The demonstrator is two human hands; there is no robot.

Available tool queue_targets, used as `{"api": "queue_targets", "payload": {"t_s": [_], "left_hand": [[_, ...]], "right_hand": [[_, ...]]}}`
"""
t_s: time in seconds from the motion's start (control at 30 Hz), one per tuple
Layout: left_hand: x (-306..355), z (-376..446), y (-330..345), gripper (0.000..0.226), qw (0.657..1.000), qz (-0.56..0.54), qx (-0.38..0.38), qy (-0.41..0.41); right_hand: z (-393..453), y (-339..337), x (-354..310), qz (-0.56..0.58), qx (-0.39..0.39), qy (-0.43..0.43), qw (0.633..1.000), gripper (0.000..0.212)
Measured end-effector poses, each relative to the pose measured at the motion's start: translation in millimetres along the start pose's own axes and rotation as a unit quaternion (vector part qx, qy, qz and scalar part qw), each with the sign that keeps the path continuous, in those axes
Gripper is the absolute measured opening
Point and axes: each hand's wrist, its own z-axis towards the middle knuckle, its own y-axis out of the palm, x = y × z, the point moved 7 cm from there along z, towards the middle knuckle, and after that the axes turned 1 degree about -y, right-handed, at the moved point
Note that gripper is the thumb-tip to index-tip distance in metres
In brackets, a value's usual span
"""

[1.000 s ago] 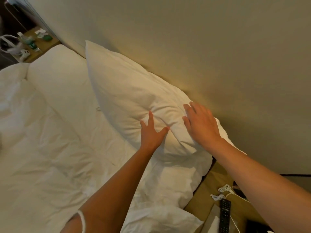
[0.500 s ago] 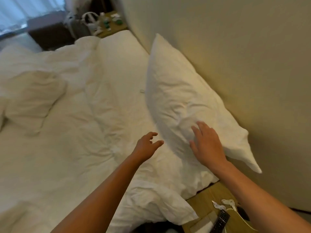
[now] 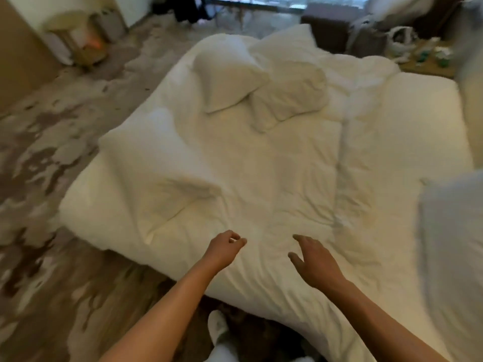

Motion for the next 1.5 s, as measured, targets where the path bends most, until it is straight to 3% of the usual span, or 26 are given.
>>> {"api": "queue_targets", "payload": {"t_s": [0.27, 0.4, 0.6, 0.93, 1.27, 1.4, 1.5], "left_hand": [[-147, 17, -188, 0.043, 0.985, -0.088, 0.108, -0.099], [-158, 39, -249, 0.043, 0.981, -0.06, 0.162, -0.089], [-139, 97, -329, 0.044, 0.968, 0.086, 0.23, -0.057], [-92, 263, -435, 0.062, 0.962, 0.186, 0.199, -0.039], [-59, 419, -426, 0.072, 0.969, 0.236, 0.074, 0.013], [-67, 469, -413, 0.078, 0.932, 0.346, 0.088, 0.065], [-93, 490, -407, 0.09, 0.907, 0.393, 0.106, 0.105]], "right_hand": [[94, 52, -247, -0.072, -0.06, -0.15, 0.984, 0.058], [143, 52, -319, -0.097, -0.042, -0.182, 0.978, 0.057], [228, 47, -382, -0.104, -0.022, -0.204, 0.973, 0.057], [416, 54, -407, -0.026, 0.0, -0.118, 0.993, 0.057], [526, 90, -384, 0.088, 0.03, 0.062, 0.994, 0.074], [556, 124, -367, 0.113, 0.045, 0.136, 0.983, 0.076], [577, 149, -348, 0.159, 0.038, 0.195, 0.967, 0.089]]}}
